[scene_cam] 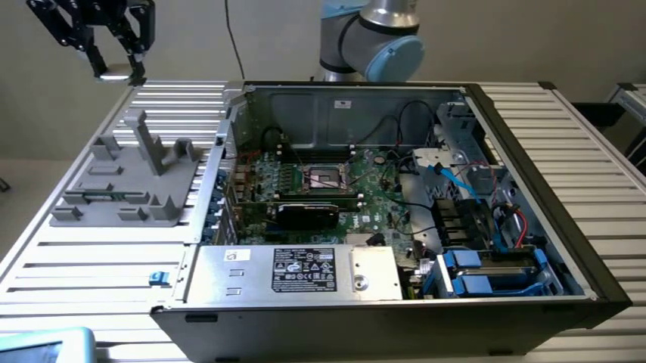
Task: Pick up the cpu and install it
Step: 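Pick up the cpu and move it towards the insertion slot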
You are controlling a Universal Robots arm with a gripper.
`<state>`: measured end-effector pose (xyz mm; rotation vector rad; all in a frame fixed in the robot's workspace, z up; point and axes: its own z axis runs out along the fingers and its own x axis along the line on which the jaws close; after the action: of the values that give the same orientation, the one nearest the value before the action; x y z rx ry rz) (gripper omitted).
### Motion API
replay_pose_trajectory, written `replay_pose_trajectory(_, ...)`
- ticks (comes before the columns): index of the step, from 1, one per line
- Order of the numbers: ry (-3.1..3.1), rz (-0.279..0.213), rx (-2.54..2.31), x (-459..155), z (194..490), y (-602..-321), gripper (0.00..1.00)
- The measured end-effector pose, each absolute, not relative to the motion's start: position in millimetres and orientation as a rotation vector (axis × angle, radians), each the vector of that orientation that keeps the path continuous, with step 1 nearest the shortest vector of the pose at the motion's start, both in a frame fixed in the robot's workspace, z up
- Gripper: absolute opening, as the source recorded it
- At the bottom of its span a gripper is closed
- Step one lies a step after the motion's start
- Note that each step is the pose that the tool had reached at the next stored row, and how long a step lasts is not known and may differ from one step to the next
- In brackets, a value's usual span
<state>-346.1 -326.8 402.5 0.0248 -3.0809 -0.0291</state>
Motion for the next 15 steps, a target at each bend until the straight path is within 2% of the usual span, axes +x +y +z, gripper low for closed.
replay_pose_trajectory(15, -3.064, -0.029, 0.024, -279.1, 407.6, -331.0, 0.56)
